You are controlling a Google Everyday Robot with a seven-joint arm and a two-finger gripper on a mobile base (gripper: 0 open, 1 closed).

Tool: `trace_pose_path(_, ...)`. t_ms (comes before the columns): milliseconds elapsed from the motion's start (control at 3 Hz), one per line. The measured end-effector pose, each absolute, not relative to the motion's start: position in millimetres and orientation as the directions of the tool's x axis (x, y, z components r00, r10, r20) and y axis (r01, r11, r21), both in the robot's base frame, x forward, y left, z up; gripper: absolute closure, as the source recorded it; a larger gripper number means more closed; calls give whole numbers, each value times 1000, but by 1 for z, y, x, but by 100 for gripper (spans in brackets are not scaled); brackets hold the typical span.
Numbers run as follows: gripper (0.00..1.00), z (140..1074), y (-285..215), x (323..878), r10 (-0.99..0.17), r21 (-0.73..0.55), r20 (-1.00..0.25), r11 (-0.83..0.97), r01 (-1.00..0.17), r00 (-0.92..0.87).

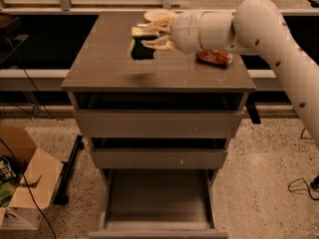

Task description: Pick sponge from bottom drawer and place on counter

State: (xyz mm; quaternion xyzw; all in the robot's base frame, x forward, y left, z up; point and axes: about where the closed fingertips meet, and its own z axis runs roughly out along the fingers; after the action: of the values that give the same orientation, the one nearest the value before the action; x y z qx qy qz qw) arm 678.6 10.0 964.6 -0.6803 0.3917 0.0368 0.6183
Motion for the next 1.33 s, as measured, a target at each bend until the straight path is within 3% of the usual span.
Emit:
trace_pose_path(333,96,965,12,711,-502,-820,-519,63,-569,692)
trace_pose_path(667,78,957,10,740,-524,-823,-508,62,-564,684)
trace_pose_path(1000,55,943,8,764,-537,-822,-503,56,-567,677)
trace_pose_path(1333,24,933,2,785,-542,-824,-505,71,-562,672)
